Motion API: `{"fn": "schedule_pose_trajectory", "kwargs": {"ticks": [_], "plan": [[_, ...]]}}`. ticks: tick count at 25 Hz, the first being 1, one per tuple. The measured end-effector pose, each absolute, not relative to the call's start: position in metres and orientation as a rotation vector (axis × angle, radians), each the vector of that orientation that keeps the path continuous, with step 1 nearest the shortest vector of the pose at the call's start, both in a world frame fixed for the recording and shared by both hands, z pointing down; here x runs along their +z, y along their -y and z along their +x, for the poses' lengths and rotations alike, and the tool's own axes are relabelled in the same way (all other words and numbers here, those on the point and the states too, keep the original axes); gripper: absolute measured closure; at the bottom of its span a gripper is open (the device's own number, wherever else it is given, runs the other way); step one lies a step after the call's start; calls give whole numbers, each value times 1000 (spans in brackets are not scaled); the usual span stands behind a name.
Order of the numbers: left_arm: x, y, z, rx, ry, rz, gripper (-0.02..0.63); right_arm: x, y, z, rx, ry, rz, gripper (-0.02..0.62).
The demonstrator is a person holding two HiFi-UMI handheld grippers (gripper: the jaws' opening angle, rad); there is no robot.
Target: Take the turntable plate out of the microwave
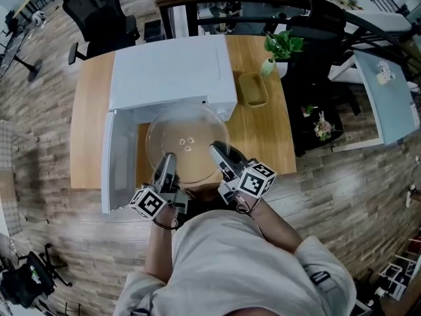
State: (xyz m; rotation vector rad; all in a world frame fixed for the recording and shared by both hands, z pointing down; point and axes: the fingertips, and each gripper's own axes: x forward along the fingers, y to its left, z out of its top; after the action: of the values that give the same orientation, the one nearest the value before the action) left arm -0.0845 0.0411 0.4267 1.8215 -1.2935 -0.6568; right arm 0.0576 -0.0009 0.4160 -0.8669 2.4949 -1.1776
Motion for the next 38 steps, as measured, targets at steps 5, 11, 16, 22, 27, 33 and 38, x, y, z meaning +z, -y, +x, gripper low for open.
{"fn": "schedule_pose_trajectory", "kwargs": {"ticks": [5,11,16,22,27,33,38], "plan": [[408,-40,-76,-643,1278,1857,489,400,-1,67,-1131,-2477,-872,485],[397,-35,-69,-639,1262,1884,491,390,0,76,-1094,-2465,-892,485],[393,-35,-64,-635,1241,1909,491,384,-2,82,-1072,-2461,-914,485],[391,-37,-61,-631,1236,1917,491,384,-5,84,-1071,-2444,-901,483],[389,-40,-59,-639,1229,1912,491,380,-9,85,-1047,-2453,-917,486],[387,-41,-63,-636,1226,1922,491,379,-10,82,-1063,-2442,-922,486],[389,-43,-63,-629,1220,1918,491,383,-12,82,-1053,-2450,-924,485]]}}
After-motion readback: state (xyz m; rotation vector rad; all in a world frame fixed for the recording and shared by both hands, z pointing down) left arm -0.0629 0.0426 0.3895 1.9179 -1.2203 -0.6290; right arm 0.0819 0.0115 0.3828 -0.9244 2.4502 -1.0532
